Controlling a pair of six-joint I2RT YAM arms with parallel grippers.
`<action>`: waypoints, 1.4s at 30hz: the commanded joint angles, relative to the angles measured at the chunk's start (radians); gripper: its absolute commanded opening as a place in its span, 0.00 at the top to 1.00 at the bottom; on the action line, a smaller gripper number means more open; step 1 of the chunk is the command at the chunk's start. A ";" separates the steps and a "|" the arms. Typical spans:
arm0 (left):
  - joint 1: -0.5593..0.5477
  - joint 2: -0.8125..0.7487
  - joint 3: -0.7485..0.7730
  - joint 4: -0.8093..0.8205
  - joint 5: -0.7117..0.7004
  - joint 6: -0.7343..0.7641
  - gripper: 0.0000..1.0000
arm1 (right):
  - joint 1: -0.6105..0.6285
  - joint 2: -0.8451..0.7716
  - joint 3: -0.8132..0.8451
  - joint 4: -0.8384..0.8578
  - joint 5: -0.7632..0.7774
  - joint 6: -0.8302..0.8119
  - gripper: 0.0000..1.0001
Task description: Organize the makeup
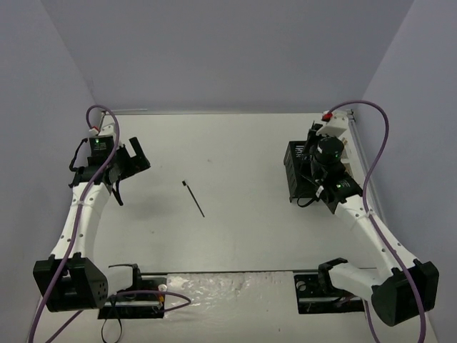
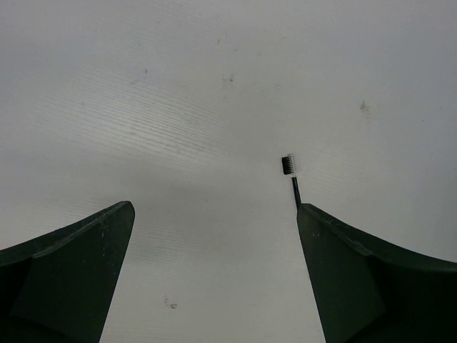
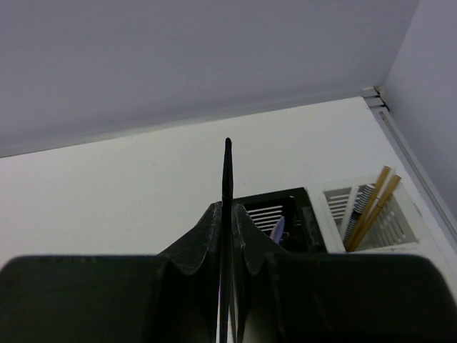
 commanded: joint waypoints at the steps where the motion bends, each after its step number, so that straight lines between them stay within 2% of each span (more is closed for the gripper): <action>1: 0.003 -0.025 0.047 0.039 0.001 -0.001 0.03 | -0.102 -0.028 -0.108 0.332 0.043 -0.025 1.00; 6: 0.001 -0.022 0.047 0.039 0.001 -0.001 0.03 | -0.164 0.008 -0.199 0.520 0.034 -0.059 1.00; 12: 0.001 -0.020 0.049 0.039 0.005 -0.002 0.03 | -0.186 0.047 -0.261 0.620 -0.021 -0.061 1.00; 15: 0.003 -0.022 0.047 0.039 0.005 -0.002 0.03 | -0.188 0.065 -0.285 0.643 -0.051 -0.059 1.00; 21: 0.001 -0.026 0.046 0.039 0.008 -0.007 0.03 | -0.185 0.056 -0.301 0.598 -0.110 -0.040 0.88; 27: -0.059 -0.037 0.039 0.009 -0.046 -0.029 0.03 | -0.185 -0.021 -0.277 0.434 -0.177 -0.018 0.64; 31: -0.159 -0.043 0.038 -0.040 -0.119 -0.087 0.03 | -0.183 -0.086 -0.228 0.275 -0.208 0.015 0.44; 34: -0.284 -0.032 0.027 -0.061 -0.226 -0.167 0.03 | -0.183 -0.133 -0.154 0.124 -0.227 0.070 0.28; 36: -0.352 -0.022 0.003 -0.049 -0.256 -0.210 0.03 | -0.183 -0.138 -0.112 0.056 -0.235 0.100 0.21; 37: -0.390 -0.009 -0.015 -0.026 -0.270 -0.264 0.03 | -0.183 -0.135 -0.059 -0.028 -0.245 0.115 0.13; 39: -0.491 0.024 -0.040 -0.005 -0.334 -0.321 0.03 | -0.183 -0.136 -0.021 -0.125 -0.275 0.142 0.06; 42: -0.615 0.081 -0.044 0.018 -0.448 -0.412 0.03 | -0.183 -0.163 -0.014 -0.160 -0.316 0.175 0.00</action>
